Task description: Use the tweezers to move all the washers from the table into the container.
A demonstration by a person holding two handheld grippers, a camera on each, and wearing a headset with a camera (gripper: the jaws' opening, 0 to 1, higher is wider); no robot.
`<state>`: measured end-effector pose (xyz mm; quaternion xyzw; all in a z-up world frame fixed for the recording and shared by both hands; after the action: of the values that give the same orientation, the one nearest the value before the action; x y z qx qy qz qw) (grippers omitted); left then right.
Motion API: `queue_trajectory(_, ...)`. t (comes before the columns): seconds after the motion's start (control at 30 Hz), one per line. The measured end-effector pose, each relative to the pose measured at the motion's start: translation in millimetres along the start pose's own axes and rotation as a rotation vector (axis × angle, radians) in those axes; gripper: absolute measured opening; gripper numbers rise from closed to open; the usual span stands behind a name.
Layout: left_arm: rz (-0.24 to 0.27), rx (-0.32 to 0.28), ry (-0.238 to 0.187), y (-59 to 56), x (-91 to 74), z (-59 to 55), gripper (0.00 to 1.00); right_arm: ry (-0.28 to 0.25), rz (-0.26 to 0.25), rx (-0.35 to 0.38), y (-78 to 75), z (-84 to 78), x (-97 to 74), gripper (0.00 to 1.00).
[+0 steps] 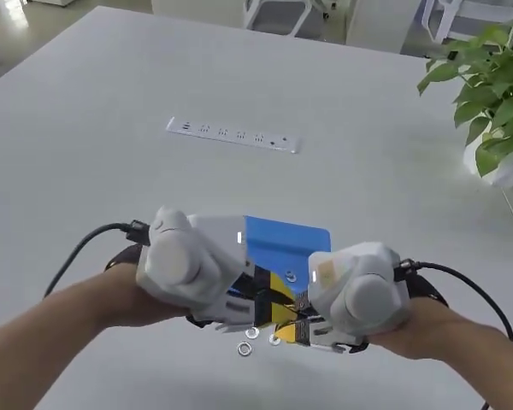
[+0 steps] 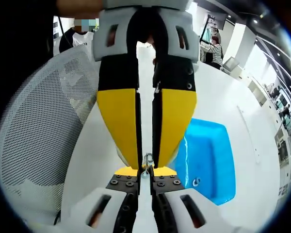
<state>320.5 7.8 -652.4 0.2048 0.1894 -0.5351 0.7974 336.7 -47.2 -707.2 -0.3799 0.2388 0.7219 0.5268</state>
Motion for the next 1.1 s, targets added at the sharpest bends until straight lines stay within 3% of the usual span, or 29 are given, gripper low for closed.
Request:
queue_trajectory(0.63,-0.04,-0.008,0.04,3.4,0.9,-5.2,0.05,-0.005,0.019,0.019,-2.5,-2.8,6.3,0.08)
queue_trajectory(1.1,-0.042,-0.027,0.033,1.1,1.3,-9.0,0.05,0.008,0.033,0.019,-0.2,-4.6,9.0,0.08)
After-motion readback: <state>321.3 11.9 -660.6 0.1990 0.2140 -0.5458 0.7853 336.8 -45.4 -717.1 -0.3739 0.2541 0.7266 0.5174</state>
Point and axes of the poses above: the centre of the closed fingertips' face, and the gripper's own axes: x roughly forward along the fingers, y roughly to its left, z roughly out of its top, the point moved 6 cm from there along -x, roughly backward along the fingers, and after that the axes turned 4 degrees about z, right-handed, at the moved point
